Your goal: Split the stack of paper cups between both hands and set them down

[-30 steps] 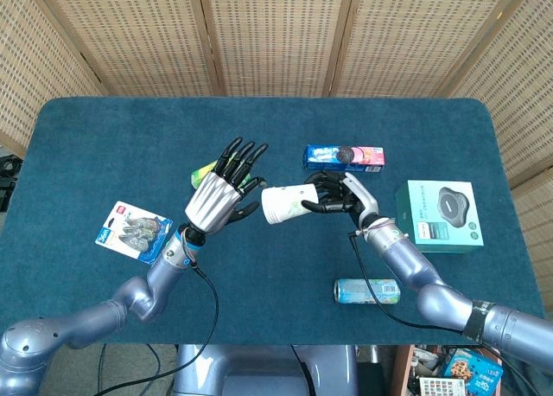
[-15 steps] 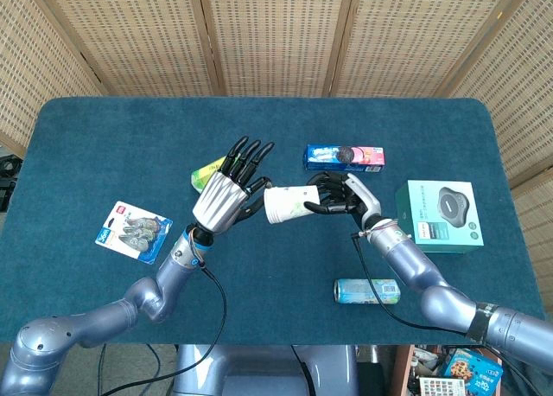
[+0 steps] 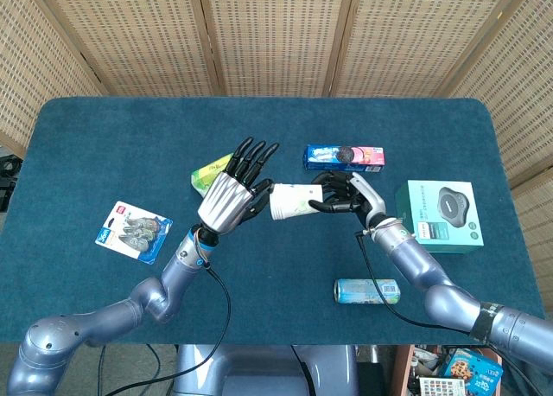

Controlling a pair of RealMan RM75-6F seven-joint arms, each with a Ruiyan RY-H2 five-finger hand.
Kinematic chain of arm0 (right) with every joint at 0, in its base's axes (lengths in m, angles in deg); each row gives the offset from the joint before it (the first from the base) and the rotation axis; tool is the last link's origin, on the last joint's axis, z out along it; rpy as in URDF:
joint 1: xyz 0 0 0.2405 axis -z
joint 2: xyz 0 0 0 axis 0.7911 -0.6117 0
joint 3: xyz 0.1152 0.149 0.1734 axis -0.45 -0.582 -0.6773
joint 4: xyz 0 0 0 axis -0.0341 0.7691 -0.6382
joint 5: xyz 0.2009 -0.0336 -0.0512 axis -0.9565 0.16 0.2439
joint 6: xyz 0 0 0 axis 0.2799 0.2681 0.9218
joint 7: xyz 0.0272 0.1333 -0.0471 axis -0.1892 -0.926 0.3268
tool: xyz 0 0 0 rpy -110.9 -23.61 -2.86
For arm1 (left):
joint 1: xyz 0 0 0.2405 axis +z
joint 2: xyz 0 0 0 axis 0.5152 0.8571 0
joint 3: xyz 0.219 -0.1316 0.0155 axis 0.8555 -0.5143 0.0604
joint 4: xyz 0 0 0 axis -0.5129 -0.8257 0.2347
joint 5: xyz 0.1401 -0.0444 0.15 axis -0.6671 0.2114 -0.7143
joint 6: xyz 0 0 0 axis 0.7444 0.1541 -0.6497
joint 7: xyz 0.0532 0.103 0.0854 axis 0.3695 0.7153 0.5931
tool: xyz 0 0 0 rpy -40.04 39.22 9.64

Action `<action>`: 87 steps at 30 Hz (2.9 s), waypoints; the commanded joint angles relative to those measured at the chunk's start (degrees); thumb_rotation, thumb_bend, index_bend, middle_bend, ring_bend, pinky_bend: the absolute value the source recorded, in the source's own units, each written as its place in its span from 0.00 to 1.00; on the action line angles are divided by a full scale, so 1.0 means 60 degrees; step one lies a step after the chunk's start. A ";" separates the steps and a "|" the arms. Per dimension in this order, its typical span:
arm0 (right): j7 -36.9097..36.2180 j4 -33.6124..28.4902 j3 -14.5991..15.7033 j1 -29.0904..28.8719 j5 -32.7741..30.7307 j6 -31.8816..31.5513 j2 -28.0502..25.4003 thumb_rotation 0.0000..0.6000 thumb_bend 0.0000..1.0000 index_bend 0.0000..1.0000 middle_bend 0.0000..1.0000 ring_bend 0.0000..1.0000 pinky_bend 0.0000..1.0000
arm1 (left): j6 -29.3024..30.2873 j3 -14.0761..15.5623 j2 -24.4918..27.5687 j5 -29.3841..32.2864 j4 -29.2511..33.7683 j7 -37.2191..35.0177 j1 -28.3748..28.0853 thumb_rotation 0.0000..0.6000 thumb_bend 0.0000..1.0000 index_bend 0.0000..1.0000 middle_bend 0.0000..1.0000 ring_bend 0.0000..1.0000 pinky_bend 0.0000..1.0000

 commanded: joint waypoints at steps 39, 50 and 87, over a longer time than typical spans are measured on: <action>0.0367 0.0918 0.0288 0.0788 0.1319 -0.0281 -0.0485 1.00 0.52 0.55 0.58 0.44 0.56 | 0.0343 0.1132 0.2360 0.0087 0.0553 -0.0677 0.1323 1.00 0.53 0.68 0.00 0.00 0.00; 0.3594 0.1471 0.1917 0.0686 0.3462 -0.2580 0.0325 1.00 0.52 0.55 0.58 0.44 0.56 | -0.3724 0.2031 0.6290 0.1484 0.5001 0.1134 0.1406 1.00 0.53 0.68 0.00 0.00 0.00; 0.7987 0.1172 0.4420 0.2582 0.7591 -0.7322 -0.0395 1.00 0.00 0.00 0.00 0.00 0.01 | -0.3844 0.1457 0.7855 0.5126 0.7859 0.2829 0.2273 1.00 0.34 0.00 0.00 0.00 0.00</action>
